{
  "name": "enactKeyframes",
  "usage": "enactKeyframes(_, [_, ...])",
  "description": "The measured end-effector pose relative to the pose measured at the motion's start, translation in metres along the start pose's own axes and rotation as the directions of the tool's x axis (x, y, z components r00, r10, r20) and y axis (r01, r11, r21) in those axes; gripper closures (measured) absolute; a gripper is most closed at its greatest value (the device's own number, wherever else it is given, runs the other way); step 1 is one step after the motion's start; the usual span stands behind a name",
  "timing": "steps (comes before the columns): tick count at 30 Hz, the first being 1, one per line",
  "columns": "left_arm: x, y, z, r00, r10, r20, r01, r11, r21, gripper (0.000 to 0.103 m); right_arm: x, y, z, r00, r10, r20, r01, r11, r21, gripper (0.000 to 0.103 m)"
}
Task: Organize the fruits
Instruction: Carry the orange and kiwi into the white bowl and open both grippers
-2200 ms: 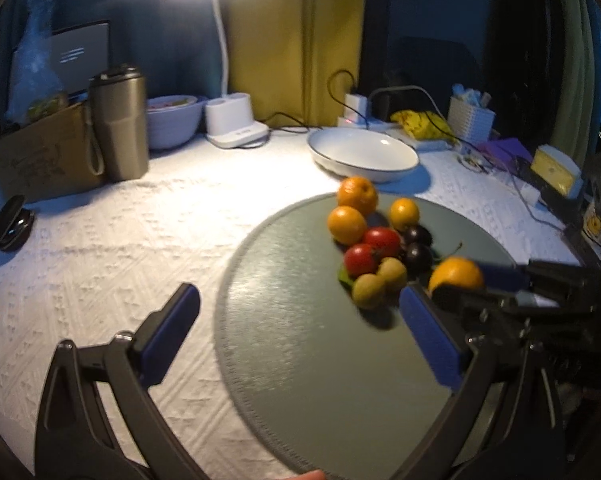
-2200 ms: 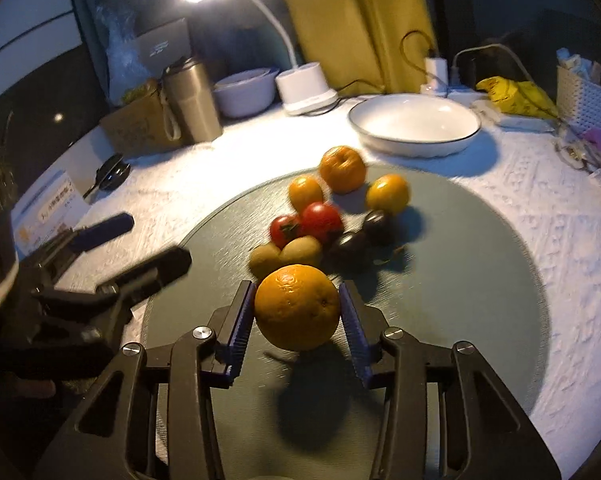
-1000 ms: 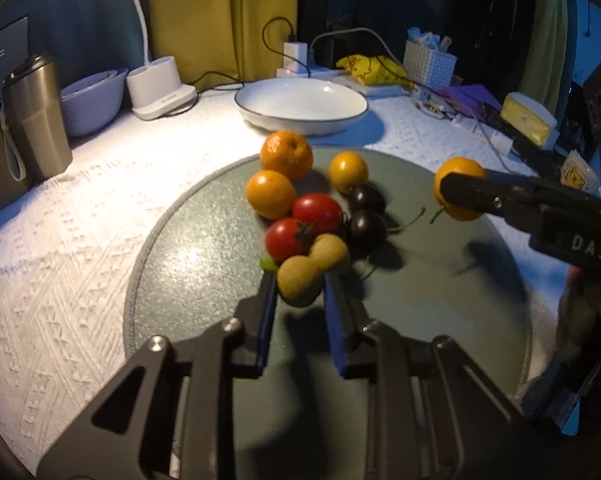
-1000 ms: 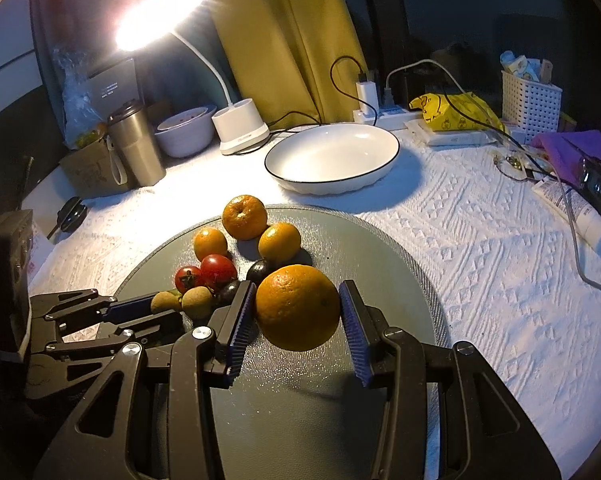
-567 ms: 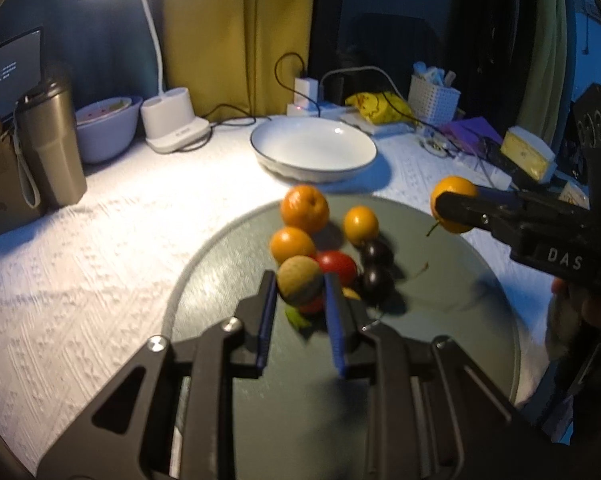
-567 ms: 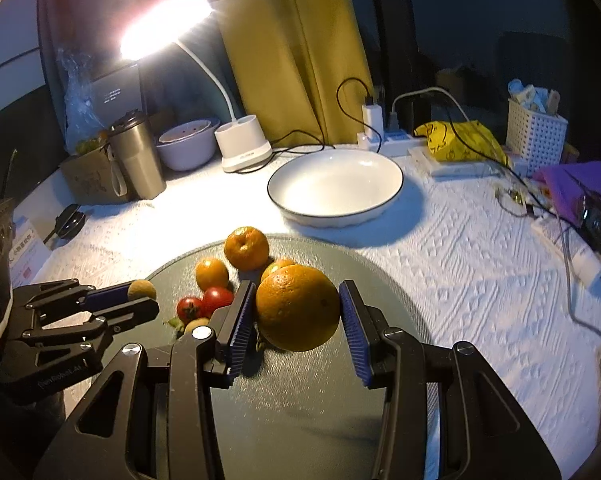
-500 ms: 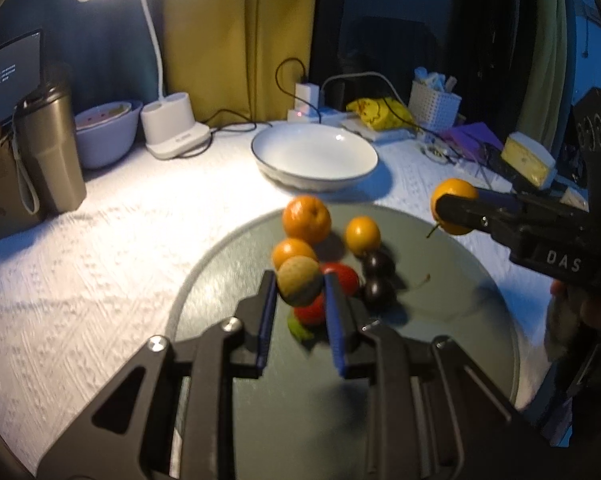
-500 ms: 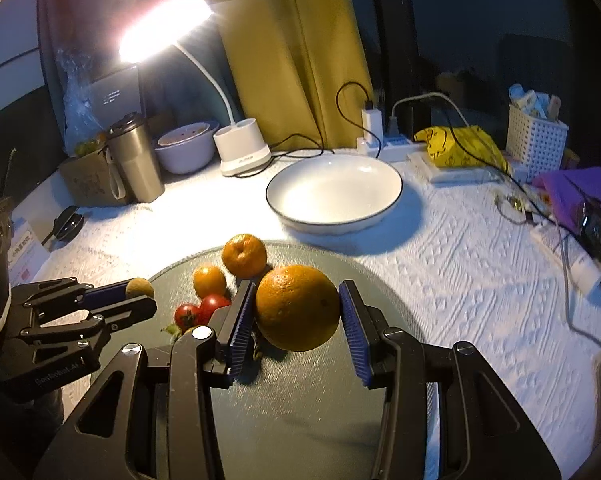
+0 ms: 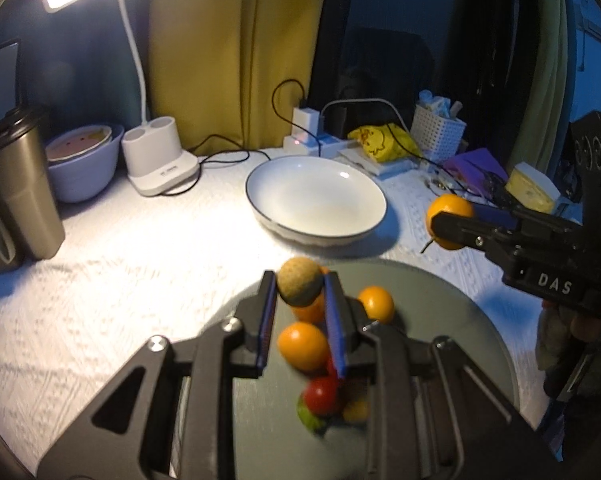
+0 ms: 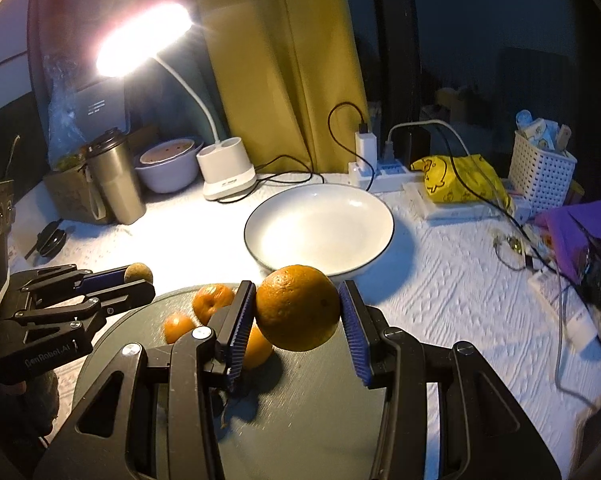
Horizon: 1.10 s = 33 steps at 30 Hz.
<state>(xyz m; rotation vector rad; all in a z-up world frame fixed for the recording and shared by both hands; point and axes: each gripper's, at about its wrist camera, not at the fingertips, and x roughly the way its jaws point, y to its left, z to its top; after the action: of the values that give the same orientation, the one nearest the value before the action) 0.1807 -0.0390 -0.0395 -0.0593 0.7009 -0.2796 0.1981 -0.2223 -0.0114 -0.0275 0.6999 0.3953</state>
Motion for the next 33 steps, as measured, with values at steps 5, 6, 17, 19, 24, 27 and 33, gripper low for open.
enactKeyframes(5, [0.015, 0.003, 0.014, 1.0, -0.016, 0.0, 0.016, 1.0, 0.012, 0.079, 0.014, -0.005, 0.012, 1.0, -0.002, 0.003, 0.002, 1.0, -0.01, 0.058])
enactKeyframes(6, [0.019, 0.004, 0.018, 1.0, -0.021, -0.001, 0.021, 1.0, 0.015, 0.078, 0.016, -0.006, 0.014, 1.0, -0.003, 0.005, 0.003, 1.0, -0.012, 0.058])
enactKeyframes(17, [0.062, 0.013, 0.047, 0.999, -0.04, -0.022, 0.041, 0.999, 0.015, 0.079, 0.056, -0.015, 0.04, 1.0, 0.006, 0.002, -0.006, 0.999, -0.033, 0.058])
enactKeyframes(19, [0.074, 0.016, 0.052, 0.998, -0.05, -0.039, 0.05, 0.999, 0.01, 0.079, 0.064, -0.017, 0.044, 1.0, 0.01, -0.001, -0.01, 0.999, -0.034, 0.058])
enactKeyframes(24, [0.097, 0.022, 0.062, 0.996, -0.066, -0.062, 0.065, 0.998, -0.004, 0.079, 0.09, -0.023, 0.055, 1.0, 0.022, -0.013, -0.022, 0.999, -0.03, 0.058])
enactKeyframes(27, [0.11, 0.025, 0.069, 0.995, -0.067, -0.067, 0.067, 0.998, -0.011, 0.079, 0.105, -0.027, 0.06, 0.999, 0.028, -0.018, -0.028, 0.999, -0.02, 0.058])
enactKeyframes(33, [0.138, 0.032, 0.08, 0.994, -0.069, -0.086, 0.068, 0.998, -0.019, 0.079, 0.141, -0.038, 0.069, 0.998, 0.048, -0.04, -0.046, 0.998, 0.037, 0.058])
